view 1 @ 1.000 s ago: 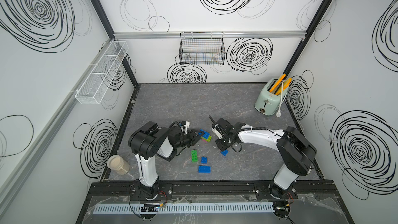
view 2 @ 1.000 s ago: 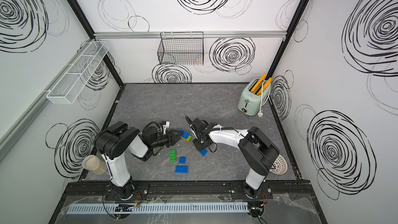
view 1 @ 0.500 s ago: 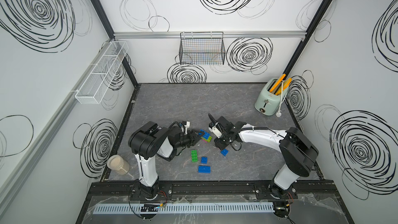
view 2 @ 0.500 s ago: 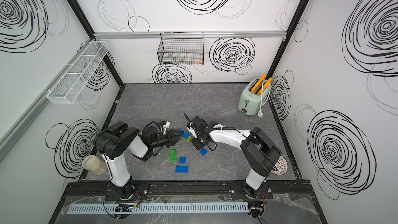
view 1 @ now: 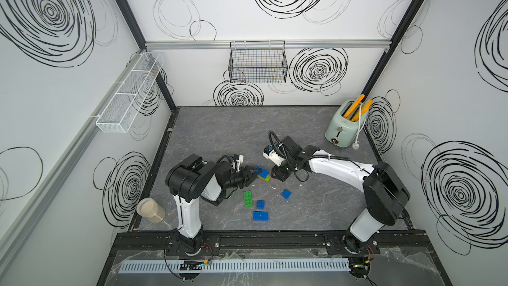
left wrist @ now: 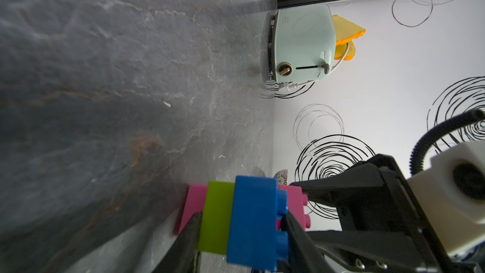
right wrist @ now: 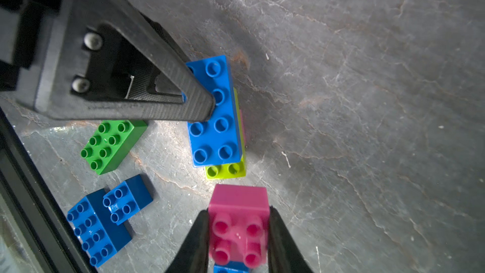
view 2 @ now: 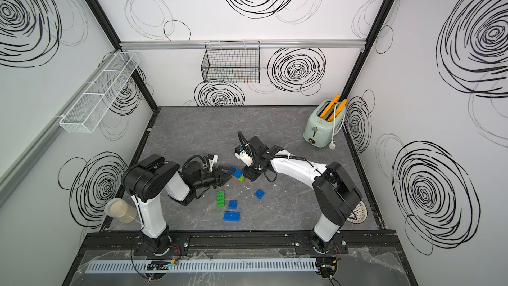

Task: Assemble a heart with lego
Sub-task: Assemble the lego brick with the lego brick.

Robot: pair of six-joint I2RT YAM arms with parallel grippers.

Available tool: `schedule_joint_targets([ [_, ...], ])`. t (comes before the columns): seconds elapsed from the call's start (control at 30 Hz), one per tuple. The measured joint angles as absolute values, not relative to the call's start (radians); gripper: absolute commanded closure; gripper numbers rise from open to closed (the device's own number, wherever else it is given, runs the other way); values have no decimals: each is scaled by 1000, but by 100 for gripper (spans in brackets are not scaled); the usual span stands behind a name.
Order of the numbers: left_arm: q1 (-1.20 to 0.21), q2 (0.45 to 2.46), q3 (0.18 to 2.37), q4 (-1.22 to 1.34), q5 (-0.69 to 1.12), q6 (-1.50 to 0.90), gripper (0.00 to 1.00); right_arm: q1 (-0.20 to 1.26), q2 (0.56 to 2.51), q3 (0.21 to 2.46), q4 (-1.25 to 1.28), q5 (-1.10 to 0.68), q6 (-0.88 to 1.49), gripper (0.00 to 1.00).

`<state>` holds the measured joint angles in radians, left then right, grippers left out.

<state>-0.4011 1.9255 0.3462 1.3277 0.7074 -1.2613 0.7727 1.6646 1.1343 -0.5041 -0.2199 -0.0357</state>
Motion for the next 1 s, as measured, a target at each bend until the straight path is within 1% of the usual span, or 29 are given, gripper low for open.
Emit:
schedule_joint_targets([
  [0.47, -401, 1932, 350, 1331, 713, -1260, 69, 772, 1722, 1165, -524, -264, -81, 79],
  [1.0, -403, 1932, 352, 1332, 714, -1256, 69, 798, 1756, 1184, -522, -253, -104, 79],
])
